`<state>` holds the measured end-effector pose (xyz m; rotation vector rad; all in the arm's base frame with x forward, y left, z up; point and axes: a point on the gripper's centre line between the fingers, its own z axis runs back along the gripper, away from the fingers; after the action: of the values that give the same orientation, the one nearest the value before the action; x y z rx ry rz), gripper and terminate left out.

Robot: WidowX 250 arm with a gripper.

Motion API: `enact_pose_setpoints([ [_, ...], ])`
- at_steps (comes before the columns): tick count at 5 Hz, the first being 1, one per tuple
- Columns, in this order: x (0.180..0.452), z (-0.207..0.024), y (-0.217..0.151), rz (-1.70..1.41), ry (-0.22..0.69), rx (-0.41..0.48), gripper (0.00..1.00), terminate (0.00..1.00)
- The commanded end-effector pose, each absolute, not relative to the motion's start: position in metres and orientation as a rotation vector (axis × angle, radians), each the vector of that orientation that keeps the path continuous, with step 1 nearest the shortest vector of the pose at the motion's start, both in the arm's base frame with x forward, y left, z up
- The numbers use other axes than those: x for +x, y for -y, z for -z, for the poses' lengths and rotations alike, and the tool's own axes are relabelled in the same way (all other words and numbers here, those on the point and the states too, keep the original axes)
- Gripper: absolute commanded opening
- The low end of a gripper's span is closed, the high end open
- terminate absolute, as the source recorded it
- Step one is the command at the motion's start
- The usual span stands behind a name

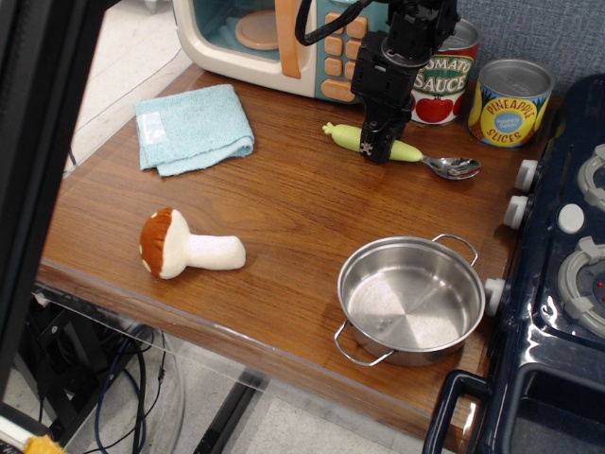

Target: Move the spoon to the back right corner

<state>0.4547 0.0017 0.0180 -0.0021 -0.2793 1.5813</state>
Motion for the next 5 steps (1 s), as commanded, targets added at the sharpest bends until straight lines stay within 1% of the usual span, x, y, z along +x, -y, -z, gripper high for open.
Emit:
enact_pose_setpoints([
  [1, 0.453, -0.045, -0.007, -1.597, 0.313, -0.076, 1.0, 0.0],
  [2, 0.45, -0.057, -0.014, -1.616, 0.324, -0.102, 1.0, 0.0],
  [3, 0.445, -0.073, -0.022, -1.636, 0.317, -0.151, 1.0, 0.0],
  [5, 0.419, -0.117, -0.045, -1.637, 0.329, -0.315, 1.0, 0.0],
])
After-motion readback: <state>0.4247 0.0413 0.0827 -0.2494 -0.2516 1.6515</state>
